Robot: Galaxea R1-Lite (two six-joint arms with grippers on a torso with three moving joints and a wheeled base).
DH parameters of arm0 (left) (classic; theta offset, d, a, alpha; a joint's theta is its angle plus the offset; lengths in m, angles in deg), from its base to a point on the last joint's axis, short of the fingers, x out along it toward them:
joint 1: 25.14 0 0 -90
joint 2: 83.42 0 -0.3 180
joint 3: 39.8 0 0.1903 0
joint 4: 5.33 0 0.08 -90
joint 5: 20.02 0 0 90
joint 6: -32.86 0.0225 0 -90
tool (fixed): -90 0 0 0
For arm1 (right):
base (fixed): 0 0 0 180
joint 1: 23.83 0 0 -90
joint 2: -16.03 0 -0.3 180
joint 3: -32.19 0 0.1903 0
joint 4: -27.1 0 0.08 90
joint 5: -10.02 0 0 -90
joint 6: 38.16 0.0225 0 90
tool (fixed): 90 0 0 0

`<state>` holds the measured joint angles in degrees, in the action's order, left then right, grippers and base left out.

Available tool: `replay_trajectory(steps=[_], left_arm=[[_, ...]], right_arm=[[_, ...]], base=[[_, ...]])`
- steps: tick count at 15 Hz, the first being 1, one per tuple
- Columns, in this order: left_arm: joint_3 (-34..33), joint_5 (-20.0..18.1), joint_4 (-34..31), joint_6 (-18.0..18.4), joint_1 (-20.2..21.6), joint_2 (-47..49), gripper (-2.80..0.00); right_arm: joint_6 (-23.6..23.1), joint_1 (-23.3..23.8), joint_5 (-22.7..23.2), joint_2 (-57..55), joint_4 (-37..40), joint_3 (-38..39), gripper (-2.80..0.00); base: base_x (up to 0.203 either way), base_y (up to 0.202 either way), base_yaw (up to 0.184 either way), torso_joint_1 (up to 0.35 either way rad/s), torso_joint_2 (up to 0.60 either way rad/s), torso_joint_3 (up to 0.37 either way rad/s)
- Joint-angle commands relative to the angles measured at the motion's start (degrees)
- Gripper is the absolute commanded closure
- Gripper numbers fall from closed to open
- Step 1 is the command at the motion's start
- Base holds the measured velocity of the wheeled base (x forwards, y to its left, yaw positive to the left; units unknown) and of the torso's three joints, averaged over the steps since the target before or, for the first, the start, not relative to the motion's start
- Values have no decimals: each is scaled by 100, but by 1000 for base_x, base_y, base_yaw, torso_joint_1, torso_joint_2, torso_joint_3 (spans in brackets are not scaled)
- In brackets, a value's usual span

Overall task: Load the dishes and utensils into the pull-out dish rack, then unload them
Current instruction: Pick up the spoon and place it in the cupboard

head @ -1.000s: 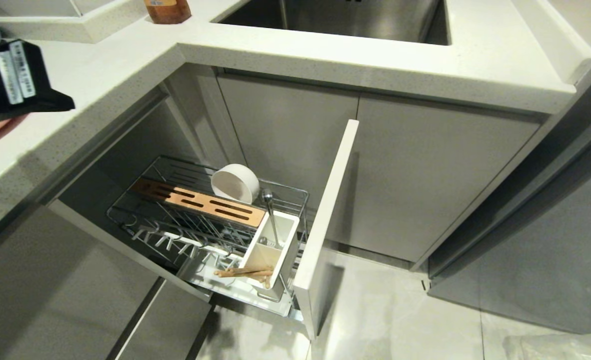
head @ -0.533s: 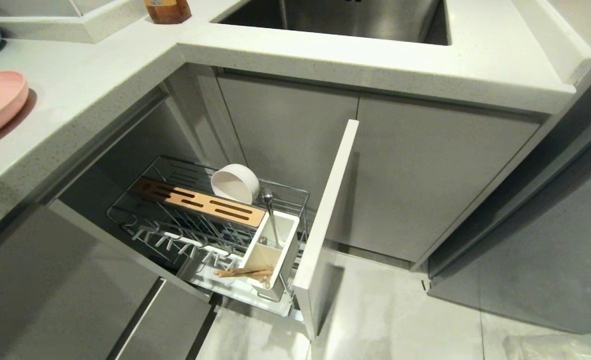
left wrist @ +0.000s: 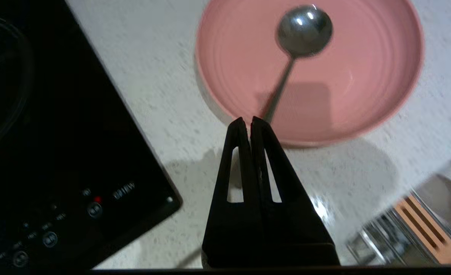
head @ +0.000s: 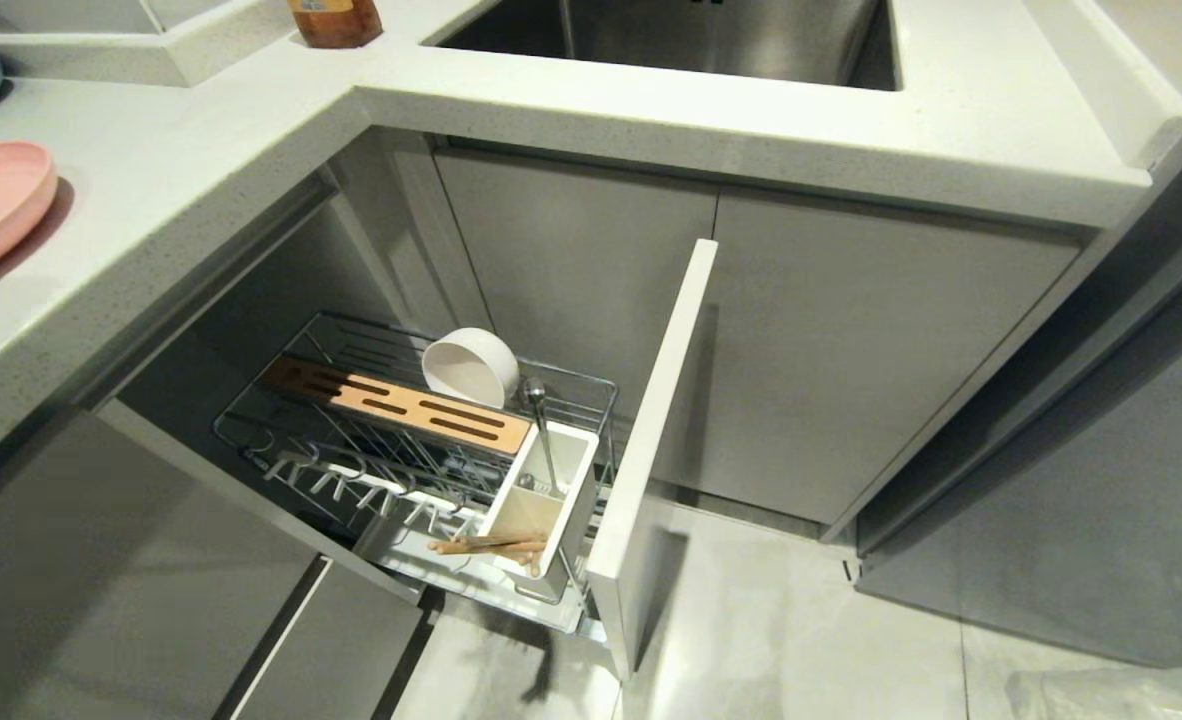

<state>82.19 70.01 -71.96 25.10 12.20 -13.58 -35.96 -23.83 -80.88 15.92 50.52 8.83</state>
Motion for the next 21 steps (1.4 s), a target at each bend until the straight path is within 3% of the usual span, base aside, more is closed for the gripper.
replay_trajectory(steps=[1, 4, 5, 11, 18, 19, 21], left_arm=[[275, -559, -461, -11, 348, 99, 0], [954, -1509, -1255, -21, 672, 509, 0], [1070, -1605, -1337, -23, 711, 662, 0], [1265, -1699, -1300, -14, 660, 1424, 0], [1265, -1848, -1211, -24, 582, 1533, 0], [1265, -1857, -1219, -23, 582, 1532, -280], [1265, -1875, -1220, -32, 573, 1533, -280]], right_arm=[[0, -3, -2, 2, 2, 15, 0], [0, -2, 2, 2, -1, 18, 0], [0, -9, 2, 2, 3, 9, 0], [0, -5, 2, 2, -1, 18, 0], [0, -5, 2, 2, 0, 12, 0], [0, -7, 2, 2, -1, 14, 0], [0, 0, 2, 2, 4, 17, 0]], base=[[0, 0, 0, 0, 0, 0], [0, 0, 0, 0, 0, 0], [0, 0, 0, 0, 0, 0], [0, 0, 0, 0, 0, 0], [0, 0, 0, 0, 0, 0], [0, 0, 0, 0, 0, 0], [0, 0, 0, 0, 0, 0]])
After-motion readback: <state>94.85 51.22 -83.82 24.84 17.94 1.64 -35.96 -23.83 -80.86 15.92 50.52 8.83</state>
